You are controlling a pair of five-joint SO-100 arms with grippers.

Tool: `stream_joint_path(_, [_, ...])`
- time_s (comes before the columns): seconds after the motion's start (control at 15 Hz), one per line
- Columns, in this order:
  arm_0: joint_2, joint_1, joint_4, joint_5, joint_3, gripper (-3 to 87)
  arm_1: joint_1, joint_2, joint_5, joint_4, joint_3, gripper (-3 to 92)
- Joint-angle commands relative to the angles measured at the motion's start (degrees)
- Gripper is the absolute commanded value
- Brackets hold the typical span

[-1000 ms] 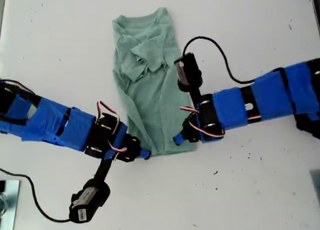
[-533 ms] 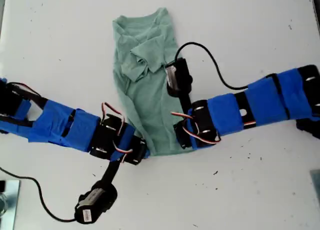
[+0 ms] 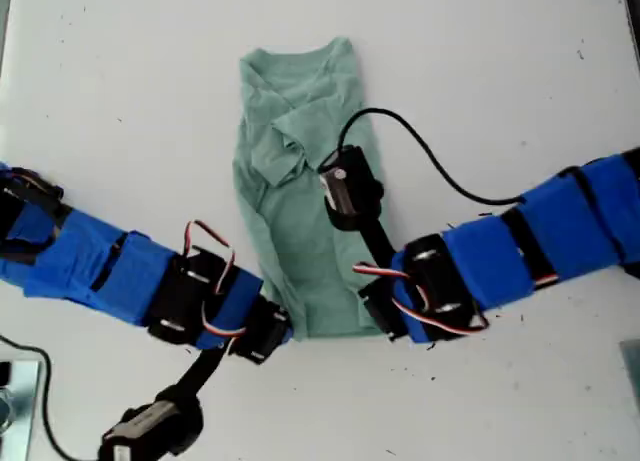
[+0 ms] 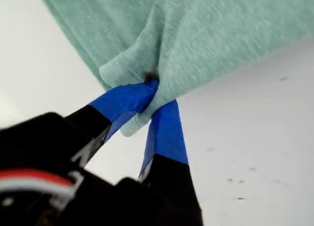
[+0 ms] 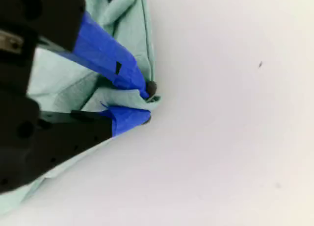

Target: Fold t shirt

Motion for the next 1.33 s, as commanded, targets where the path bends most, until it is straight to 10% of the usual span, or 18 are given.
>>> stream_joint_path(0.0, [9.1,3.5,-3.7,0.3,-2.7,-0.2,-2.0,10.5,0.4,-1.0,-0.7,-1.7])
stream_joint_path(0.67, [36.4,-26.5,4.7,14.3,13.4,-0.2,34.7,23.0,-25.9,-10.7,8.0,-0.9])
stream_joint_path(0.8, [39.6,-30.7,1.7,15.6,19.9,14.4,38.5,22.8,-27.1,-16.4,10.1,36.1])
stream_joint_path(1.07, [60.3,-46.1,-3.3,15.4,35.9,28.8,49.1,48.6,-26.6,-44.6,39.7,28.9])
stream_joint_path(1.27, [79.7,-50.7,-8.1,14.7,58.6,24.2,52.8,74.9,-26.3,-42.1,63.4,26.5])
